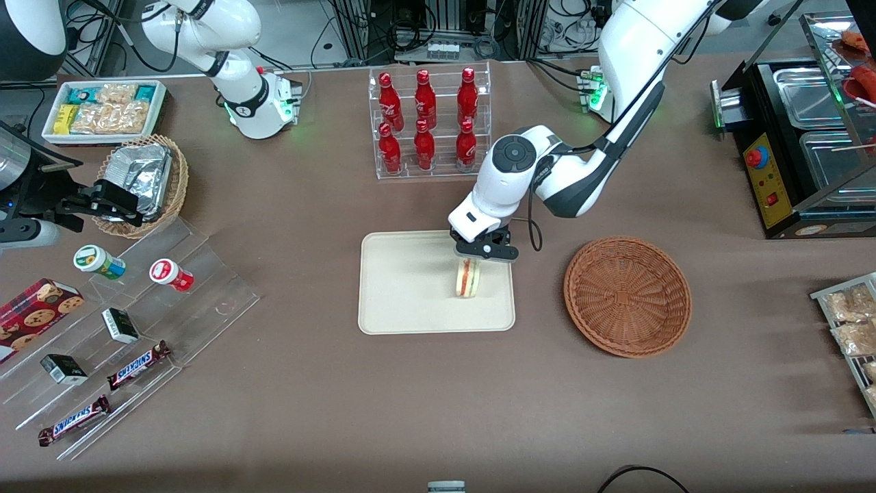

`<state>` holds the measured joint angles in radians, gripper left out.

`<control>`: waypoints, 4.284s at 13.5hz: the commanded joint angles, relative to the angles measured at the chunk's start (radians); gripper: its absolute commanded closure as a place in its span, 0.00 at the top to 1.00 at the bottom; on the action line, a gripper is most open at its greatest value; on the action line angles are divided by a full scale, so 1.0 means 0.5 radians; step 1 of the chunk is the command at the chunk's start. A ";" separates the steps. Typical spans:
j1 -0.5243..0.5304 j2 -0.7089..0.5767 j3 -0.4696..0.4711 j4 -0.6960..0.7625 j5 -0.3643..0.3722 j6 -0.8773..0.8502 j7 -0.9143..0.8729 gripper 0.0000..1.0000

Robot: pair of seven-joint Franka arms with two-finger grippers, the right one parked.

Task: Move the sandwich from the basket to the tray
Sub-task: 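Lower the held sandwich onto the tray's center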

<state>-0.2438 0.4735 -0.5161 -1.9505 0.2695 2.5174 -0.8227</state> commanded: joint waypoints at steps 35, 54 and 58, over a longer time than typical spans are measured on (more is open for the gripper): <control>-0.019 0.256 -0.017 0.434 -0.067 -0.439 -0.140 0.00; -0.019 0.302 -0.011 0.437 -0.030 -0.353 -0.109 1.00; -0.019 0.283 -0.011 0.434 -0.042 -0.359 -0.134 1.00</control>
<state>-0.2442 0.6149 -0.5236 -1.7511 0.2515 2.3399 -0.8781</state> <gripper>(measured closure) 0.079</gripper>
